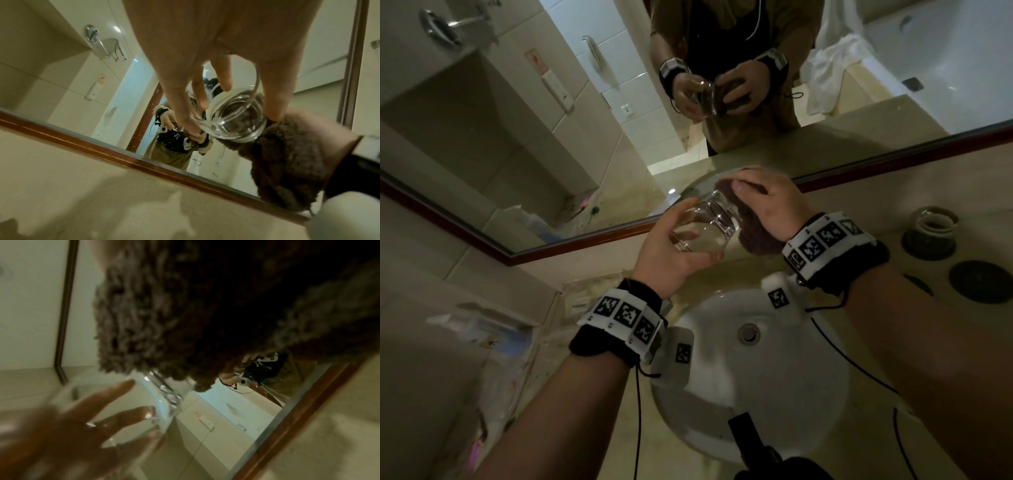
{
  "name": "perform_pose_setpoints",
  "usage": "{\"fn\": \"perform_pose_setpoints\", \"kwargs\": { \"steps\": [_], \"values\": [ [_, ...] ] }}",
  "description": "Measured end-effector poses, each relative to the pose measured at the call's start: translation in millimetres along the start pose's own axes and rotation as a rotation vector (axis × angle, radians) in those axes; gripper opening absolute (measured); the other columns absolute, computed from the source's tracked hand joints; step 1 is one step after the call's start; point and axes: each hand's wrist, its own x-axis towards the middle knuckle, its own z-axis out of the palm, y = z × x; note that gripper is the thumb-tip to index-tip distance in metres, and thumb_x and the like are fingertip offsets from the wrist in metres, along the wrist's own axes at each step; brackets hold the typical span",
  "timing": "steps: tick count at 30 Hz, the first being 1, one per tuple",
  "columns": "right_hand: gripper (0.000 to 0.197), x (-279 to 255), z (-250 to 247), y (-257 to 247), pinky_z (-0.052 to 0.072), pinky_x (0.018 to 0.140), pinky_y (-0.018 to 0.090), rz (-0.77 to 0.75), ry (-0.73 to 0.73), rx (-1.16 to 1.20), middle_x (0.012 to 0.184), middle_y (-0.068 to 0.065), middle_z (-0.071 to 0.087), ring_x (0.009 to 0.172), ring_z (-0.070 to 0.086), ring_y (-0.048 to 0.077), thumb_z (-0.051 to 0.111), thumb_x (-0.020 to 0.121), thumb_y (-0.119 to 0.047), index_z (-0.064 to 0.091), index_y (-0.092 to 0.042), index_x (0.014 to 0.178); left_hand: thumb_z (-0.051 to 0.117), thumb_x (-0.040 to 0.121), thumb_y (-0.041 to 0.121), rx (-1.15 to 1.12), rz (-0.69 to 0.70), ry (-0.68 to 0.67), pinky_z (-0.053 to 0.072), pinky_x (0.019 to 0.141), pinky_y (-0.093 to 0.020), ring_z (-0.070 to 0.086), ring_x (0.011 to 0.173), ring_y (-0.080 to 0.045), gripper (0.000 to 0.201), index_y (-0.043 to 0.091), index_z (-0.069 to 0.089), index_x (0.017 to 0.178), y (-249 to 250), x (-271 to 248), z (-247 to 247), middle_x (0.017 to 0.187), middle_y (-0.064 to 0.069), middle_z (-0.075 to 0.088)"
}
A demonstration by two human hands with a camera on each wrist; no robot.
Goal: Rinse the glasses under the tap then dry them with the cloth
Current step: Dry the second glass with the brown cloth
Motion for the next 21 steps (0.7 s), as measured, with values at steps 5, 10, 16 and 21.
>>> {"fn": "perform_pose_setpoints", "kwargs": {
  "steps": [5, 10, 16, 21],
  "values": [
    [0.019, -8.5, 0.9, 11.1, 0.045, 0.08, 0.015, 0.197, -0.08, 0.107, 0.099, -0.008, 0.066, 0.092, 0.062, 0.005, 0.049, 0.098, -0.023, 0.064, -0.032, 0.106, 0.086, 0.063, 0.003, -0.047, 0.014, -0.03, 0.054, 0.091, -0.031, 0.063, 0.108, -0.022, 0.08, 0.027, 0.05, 0.13, 7.2, -1.8, -3.7, 0.122, -0.005, 0.062],
    [0.024, -15.9, -2.6, 4.3, 0.043, 0.074, 0.004, 0.089, -0.018, 0.103, 0.095, -0.009, 0.065, 0.083, 0.059, -0.01, 0.049, 0.097, -0.014, 0.066, -0.018, 0.112, 0.086, 0.065, 0.005, -0.074, 0.0, 0.019, 0.054, 0.091, -0.032, 0.062, 0.11, -0.023, 0.079, 0.032, 0.049, 0.129, 4.7, 2.7, -2.5, 0.123, -0.005, 0.061],
    [0.021, -7.4, -9.5, -12.2, 0.042, 0.082, 0.005, -0.035, 0.013, 0.07, 0.105, 0.001, 0.063, 0.093, 0.059, 0.002, 0.053, 0.095, -0.012, 0.066, -0.018, 0.109, 0.086, 0.064, 0.006, -0.028, 0.008, 0.023, 0.054, 0.093, -0.039, 0.061, 0.108, -0.018, 0.078, 0.035, 0.05, 0.127, 13.9, 5.7, -2.9, 0.117, 0.006, 0.059],
    [0.023, -12.4, -0.2, -19.5, 0.035, 0.086, 0.0, -0.068, 0.162, 0.038, 0.113, 0.002, 0.055, 0.099, 0.054, 0.005, 0.055, 0.094, -0.014, 0.066, -0.009, 0.113, 0.082, 0.069, 0.0, -0.269, -0.073, 0.117, 0.056, 0.088, -0.042, 0.067, 0.101, -0.022, 0.072, 0.031, 0.05, 0.125, 13.1, 2.7, 4.3, 0.108, 0.0, 0.065]
  ]
}}
